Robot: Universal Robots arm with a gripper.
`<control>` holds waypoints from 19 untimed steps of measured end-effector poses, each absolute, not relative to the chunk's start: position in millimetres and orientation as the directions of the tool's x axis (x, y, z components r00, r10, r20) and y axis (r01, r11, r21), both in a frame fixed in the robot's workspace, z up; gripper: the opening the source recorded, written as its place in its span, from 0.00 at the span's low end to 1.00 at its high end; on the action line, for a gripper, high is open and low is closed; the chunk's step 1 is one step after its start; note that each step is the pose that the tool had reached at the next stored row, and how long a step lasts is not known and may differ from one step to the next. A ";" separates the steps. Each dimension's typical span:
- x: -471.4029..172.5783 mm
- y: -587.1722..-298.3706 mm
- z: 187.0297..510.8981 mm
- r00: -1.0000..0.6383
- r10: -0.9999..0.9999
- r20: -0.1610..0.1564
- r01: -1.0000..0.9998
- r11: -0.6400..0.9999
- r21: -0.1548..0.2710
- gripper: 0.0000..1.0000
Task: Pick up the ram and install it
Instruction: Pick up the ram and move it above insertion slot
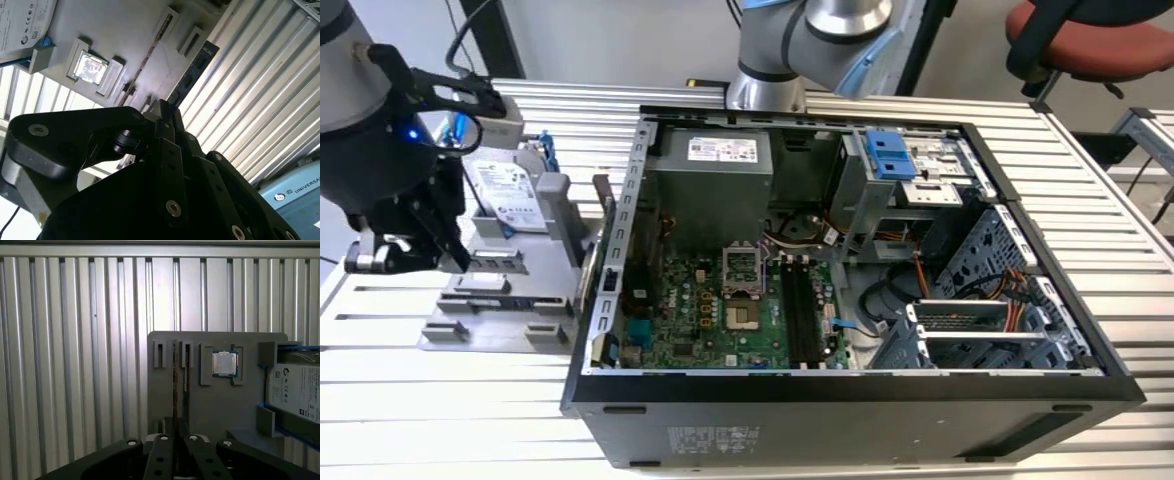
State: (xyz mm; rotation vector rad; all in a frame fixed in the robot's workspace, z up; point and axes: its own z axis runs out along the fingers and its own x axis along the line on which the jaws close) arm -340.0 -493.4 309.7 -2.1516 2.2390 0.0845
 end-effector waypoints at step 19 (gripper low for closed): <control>-339.9 -493.4 381.1 -0.040 -0.997 -0.063 -0.999 0.039 0.015 0.00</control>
